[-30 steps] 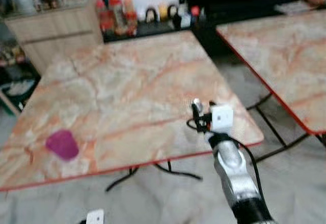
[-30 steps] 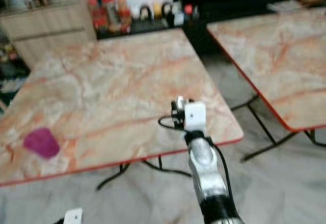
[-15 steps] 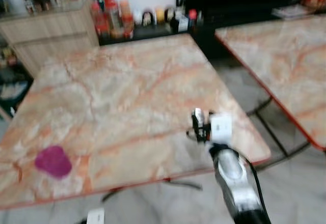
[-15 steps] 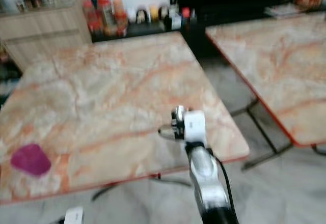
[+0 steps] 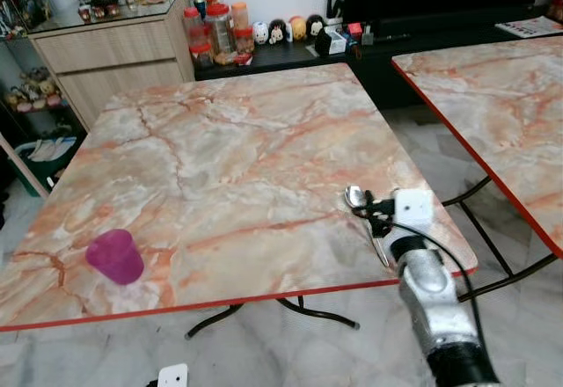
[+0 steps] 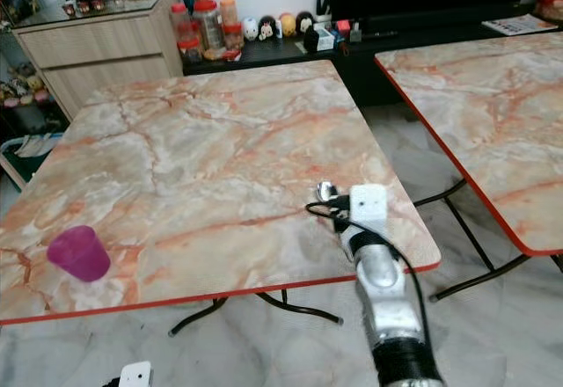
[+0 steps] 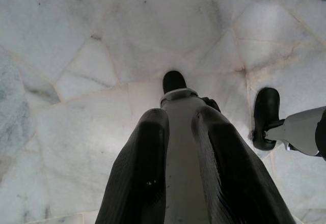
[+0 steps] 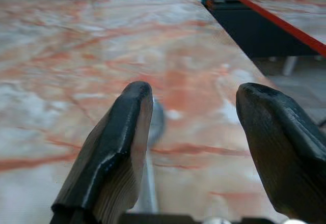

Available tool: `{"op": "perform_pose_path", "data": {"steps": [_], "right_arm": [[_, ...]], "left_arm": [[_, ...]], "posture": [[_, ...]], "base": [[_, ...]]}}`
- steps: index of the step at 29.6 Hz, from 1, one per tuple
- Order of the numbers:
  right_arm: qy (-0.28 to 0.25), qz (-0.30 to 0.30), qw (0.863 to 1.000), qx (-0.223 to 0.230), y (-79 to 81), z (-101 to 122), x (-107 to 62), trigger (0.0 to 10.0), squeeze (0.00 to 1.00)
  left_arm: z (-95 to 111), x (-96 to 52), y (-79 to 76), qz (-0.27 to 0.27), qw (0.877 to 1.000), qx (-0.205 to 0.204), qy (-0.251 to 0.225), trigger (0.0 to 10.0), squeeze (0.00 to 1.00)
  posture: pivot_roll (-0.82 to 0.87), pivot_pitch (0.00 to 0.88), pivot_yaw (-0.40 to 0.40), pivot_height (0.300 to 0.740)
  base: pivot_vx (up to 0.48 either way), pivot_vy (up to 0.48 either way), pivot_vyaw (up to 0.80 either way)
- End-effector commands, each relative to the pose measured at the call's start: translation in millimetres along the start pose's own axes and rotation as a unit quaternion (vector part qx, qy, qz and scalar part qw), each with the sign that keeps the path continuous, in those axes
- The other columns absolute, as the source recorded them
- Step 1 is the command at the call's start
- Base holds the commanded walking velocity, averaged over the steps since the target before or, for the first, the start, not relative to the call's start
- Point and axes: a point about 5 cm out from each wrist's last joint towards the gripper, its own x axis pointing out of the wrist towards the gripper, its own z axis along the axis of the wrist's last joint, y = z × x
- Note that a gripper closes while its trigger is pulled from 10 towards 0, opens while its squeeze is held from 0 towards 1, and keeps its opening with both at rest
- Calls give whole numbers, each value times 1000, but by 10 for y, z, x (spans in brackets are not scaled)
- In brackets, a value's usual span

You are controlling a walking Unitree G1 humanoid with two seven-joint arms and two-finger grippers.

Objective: Setting the table

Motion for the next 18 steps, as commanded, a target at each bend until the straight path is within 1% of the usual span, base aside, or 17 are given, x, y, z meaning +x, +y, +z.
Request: {"op": "perform_pose_path", "data": {"steps": [1, 3, 5, 6, 8, 13, 18], "right_arm": [[24, -2, 1000, 1, 21, -31, 42, 10000, 0], [29, -3, 1000, -1, 13, -42, 57, 10000, 0], [56, -1, 998, -12, 4, -86, 98, 10000, 0], [59, 3, 998, -10, 10, -86, 108, 10000, 0], [60, 8, 998, -5, 18, -82, 118, 10000, 0], [45, 45, 998, 2, 103, 0, 174, 10000, 0], [47, 56, 997, -2, 138, 22, 205, 10000, 0]], "left_arm": [[6, 1, 11, -1, 1000, 10, 5, 10000, 0], [4, 1, 6, -3, 1000, 11, 5, 10000, 0], [-3, 1, -2, -4, 1000, 15, 7, 10000, 0], [-4, 1, -3, -4, 1000, 17, 7, 10000, 0], [-5, 1, -4, -5, 1000, 19, 7, 10000, 0], [-1, 0, 9, -2, 1000, 20, 5, 10000, 0], [1, -1, 14, -1, 1000, 22, 5, 10000, 0]], "posture": [[-320, 0, 88, 740], [-320, 0, 88, 740], [-323, 0, 92, 740], [-323, 0, 92, 740], [-323, 0, 92, 740], [-315, 0, 92, 740], [-315, 0, 92, 740]], "base": [[0, 0, 0], [0, 0, 0], [0, 0, 0], [0, 0, 0], [0, 0, 0], [0, 0, 0], [0, 0, 0]]}}
